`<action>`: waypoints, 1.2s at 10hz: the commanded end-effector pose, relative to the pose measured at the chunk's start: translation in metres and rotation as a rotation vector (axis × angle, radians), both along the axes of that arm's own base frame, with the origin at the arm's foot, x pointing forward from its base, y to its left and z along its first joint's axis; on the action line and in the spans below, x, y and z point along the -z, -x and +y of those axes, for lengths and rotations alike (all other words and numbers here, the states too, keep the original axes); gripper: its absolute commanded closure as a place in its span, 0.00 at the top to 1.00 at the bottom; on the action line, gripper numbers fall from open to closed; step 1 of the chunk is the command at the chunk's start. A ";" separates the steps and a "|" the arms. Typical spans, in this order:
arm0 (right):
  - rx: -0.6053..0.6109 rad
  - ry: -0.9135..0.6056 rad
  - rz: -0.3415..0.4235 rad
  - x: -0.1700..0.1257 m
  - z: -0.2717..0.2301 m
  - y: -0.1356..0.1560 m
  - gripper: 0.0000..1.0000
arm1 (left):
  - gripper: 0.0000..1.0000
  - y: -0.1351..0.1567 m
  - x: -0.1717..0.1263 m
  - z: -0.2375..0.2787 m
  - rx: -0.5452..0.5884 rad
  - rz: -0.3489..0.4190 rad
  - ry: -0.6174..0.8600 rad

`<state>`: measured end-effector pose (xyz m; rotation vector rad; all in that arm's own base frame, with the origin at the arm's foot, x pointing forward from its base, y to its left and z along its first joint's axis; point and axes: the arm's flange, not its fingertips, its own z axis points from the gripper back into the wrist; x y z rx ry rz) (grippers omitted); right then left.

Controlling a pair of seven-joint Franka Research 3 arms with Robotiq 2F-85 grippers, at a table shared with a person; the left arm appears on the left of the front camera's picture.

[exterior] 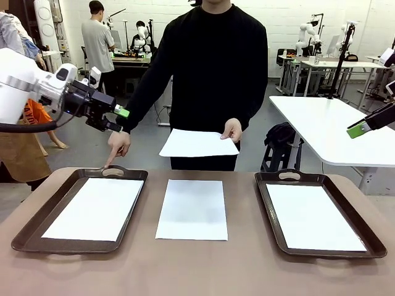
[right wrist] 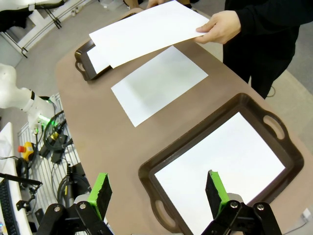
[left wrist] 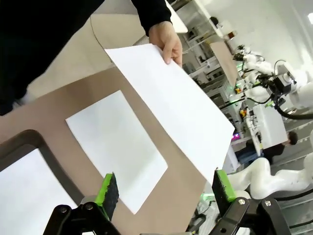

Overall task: Sort the A4 documents.
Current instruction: Receive the A4 Paper.

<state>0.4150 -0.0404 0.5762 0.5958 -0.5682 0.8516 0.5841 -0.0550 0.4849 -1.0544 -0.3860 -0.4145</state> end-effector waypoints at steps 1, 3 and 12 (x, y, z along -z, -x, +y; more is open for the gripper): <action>-0.006 -0.003 0.000 0.001 0.001 0.000 1.00 | 1.00 -0.016 0.005 -0.015 -0.031 0.085 0.099; -0.006 -0.003 0.000 0.001 0.001 0.000 1.00 | 1.00 -0.019 0.017 -0.039 0.004 0.149 0.134; -0.006 -0.003 0.000 0.001 0.001 0.000 1.00 | 1.00 -0.043 0.082 -0.092 -0.016 0.399 0.228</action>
